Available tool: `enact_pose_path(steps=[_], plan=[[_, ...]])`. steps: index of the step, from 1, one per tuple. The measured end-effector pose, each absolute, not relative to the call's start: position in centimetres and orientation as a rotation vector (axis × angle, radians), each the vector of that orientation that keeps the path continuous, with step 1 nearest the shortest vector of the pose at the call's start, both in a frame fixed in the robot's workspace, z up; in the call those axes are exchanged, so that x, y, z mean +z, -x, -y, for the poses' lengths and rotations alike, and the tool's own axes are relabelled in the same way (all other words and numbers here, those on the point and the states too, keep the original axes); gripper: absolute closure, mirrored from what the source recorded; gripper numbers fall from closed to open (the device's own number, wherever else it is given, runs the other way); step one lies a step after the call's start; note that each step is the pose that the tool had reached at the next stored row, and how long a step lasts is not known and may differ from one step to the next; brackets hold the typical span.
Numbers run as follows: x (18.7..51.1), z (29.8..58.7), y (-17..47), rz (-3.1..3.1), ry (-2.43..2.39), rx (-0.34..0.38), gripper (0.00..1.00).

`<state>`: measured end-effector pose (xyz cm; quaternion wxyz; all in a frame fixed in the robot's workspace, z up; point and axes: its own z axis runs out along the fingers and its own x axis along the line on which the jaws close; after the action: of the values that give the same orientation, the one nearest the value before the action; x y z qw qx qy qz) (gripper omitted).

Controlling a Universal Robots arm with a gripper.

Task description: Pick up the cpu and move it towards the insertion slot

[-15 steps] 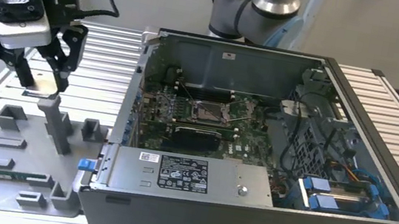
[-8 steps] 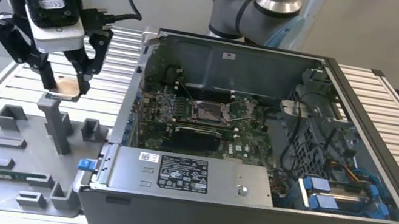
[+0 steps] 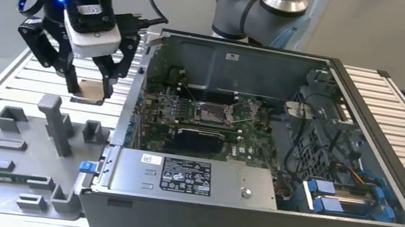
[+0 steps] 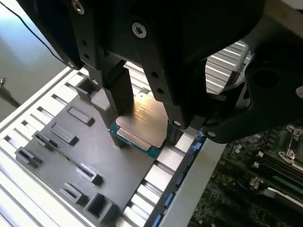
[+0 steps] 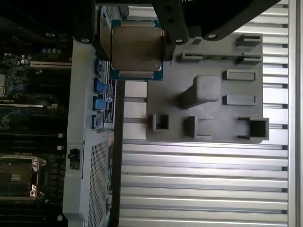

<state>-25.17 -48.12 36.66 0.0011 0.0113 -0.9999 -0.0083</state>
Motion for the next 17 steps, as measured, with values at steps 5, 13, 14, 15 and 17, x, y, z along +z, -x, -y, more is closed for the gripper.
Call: enact_pose_path(steps=[5,13,14,15,17], plan=[[36.7,48.0,23.2,3.139,-0.035,-0.026,1.0],[36.7,47.9,19.9,3.139,-0.035,-0.026,1.0],[36.7,47.9,19.5,3.139,-0.035,-0.026,1.0],[36.7,47.9,19.0,3.139,-0.035,-0.026,1.0],[36.7,47.9,18.2,3.139,-0.035,-0.026,1.0]])
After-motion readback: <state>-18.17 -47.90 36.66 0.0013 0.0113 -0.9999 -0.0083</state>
